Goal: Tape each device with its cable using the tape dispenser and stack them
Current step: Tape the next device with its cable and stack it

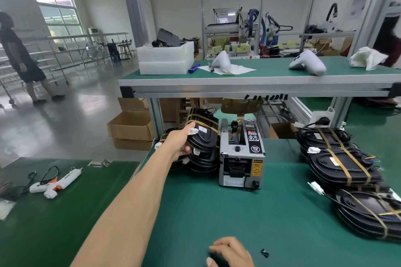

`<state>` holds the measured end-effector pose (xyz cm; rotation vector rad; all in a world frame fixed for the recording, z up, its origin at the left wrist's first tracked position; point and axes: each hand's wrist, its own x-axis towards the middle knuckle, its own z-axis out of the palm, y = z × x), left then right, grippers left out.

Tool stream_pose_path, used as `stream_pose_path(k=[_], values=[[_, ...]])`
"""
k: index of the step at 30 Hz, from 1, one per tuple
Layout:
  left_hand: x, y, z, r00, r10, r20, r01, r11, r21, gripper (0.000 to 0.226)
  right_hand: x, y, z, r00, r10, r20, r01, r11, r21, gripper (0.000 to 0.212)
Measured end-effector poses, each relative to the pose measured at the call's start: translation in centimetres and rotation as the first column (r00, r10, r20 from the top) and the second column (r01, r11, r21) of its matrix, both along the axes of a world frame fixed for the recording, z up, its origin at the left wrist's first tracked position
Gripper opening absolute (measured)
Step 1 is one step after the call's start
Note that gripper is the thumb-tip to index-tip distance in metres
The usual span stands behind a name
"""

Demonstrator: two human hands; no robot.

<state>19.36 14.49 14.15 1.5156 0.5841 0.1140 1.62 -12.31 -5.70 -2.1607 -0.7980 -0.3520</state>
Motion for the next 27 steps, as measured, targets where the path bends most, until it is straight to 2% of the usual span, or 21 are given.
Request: stream_pose_path(k=[6,11,15,19,21,24,27], values=[[1.3,-0.3,-0.9,1.000,-0.006,-0.009,0.006,1.000,0.027,0.042,0.2,-0.2,0.5,0.998,0.060,0.007,-0.059,0.998,-0.024,0.026],[1.6,0.1,-2.0,0.997,0.079,0.001,-0.079,0.994,0.072,0.045,0.8,-0.4,-0.2,0.993,0.070,-0.091,-0.070,0.997,-0.006,0.038],[1.8,0.4,-2.8,0.991,0.129,0.019,-0.131,0.986,0.104,0.043,0.9,0.2,-1.8,0.999,0.024,-0.037,-0.027,0.997,-0.078,0.008],[1.8,0.4,-3.1,0.989,0.137,0.050,-0.145,0.968,0.205,0.043,1.0,0.1,-2.5,0.999,-0.007,-0.034,0.004,0.997,-0.072,0.010],[1.7,0.4,-3.1,0.988,0.138,0.069,-0.151,0.957,0.246,0.052,0.9,0.1,-2.1,1.000,-0.014,-0.015,0.012,0.997,-0.076,0.008],[1.4,0.1,-2.6,0.985,0.163,0.063,-0.174,0.951,0.257,0.070,0.5,0.3,-1.2,1.000,-0.010,-0.022,0.009,0.999,-0.047,0.018],[0.3,-0.6,-1.7,0.991,0.127,0.051,-0.137,0.930,0.340,0.076,0.0,0.3,0.0,0.999,-0.017,-0.031,0.017,1.000,-0.013,0.023]])
